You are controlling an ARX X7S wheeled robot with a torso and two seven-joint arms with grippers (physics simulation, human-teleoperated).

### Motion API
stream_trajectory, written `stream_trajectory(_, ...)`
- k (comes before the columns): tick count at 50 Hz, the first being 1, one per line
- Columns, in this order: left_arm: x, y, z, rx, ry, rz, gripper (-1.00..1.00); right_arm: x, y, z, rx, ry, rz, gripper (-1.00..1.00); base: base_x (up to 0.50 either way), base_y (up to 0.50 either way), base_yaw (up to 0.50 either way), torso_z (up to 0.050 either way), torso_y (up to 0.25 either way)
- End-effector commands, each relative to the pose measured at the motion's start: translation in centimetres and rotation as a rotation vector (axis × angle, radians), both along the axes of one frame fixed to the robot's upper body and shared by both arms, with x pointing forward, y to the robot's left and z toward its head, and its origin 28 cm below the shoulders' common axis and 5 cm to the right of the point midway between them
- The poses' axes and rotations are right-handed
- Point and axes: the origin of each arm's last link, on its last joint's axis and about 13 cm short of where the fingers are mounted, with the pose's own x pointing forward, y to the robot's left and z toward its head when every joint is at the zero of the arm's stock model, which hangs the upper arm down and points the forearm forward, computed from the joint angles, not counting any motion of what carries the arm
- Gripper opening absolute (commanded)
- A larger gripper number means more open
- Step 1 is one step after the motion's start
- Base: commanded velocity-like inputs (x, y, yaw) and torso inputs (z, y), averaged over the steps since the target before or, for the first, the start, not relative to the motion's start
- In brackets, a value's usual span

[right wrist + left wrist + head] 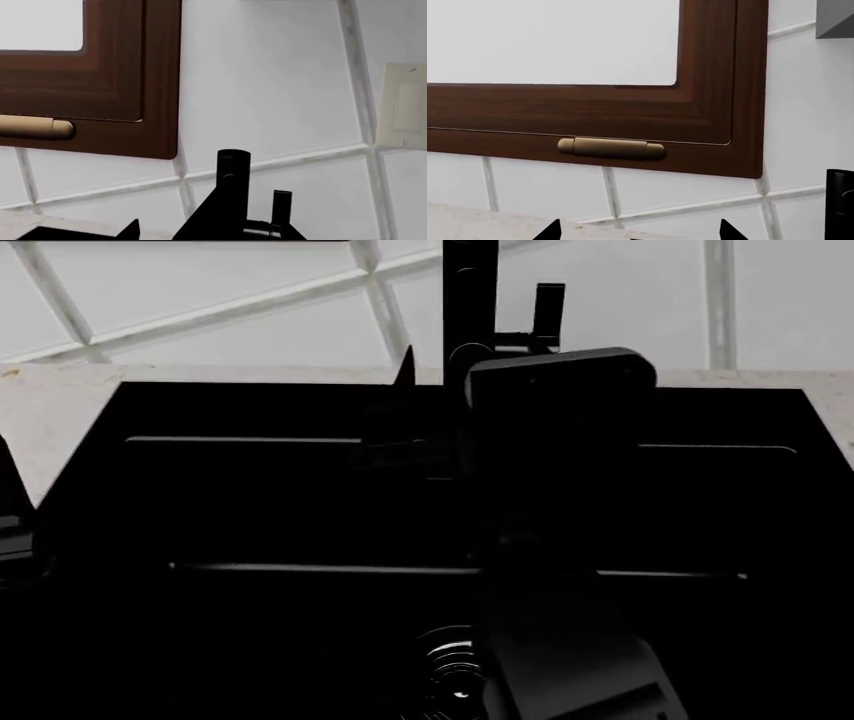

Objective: Turn the sink spout to the right.

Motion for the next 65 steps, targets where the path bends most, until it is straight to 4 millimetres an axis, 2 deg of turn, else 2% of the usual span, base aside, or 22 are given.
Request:
stream_trajectory(1, 0.0, 0.0, 0.0, -0.001, -0.001, -0.001, 1.0, 0.5, 0.1, -0.3, 0.003, 0.007, 0.006, 1.0, 0.0, 0.0, 0.0, 0.0, 0.0)
stream_trajectory(23, 0.0, 0.0, 0.0, -0.003, -0.001, -0.001, 1.0, 0.7, 0.2, 0.1, 0.005, 0.004, 0.002, 1.0, 0.0, 0.0, 0.0, 0.0, 0.0)
stream_trajectory(36, 0.0, 0.0, 0.0, -0.007, -0.005, -0.006, 1.0, 2.4, -0.1, 0.2, 0.031, 0.023, -0.007, 1.0, 0.0, 0.0, 0.0, 0.0, 0.0)
stream_trajectory(47, -0.1, 0.0, 0.0, -0.008, -0.006, -0.003, 1.0, 2.7, -0.8, -0.6, 0.038, 0.049, -0.043, 1.0, 0.0, 0.0, 0.0, 0.0, 0.0)
stream_trajectory(58, 0.0, 0.0, 0.0, -0.005, 0.001, -0.005, 1.0, 2.3, -1.6, 0.1, 0.04, 0.023, -0.087, 1.0, 0.0, 0.0, 0.0, 0.0, 0.0)
stream_trajectory(65, 0.0, 0.0, 0.0, -0.005, 0.0, -0.005, 1.0, 2.3, -2.0, -0.2, 0.038, 0.013, -0.11, 1.0, 0.0, 0.0, 0.0, 0.0, 0.0)
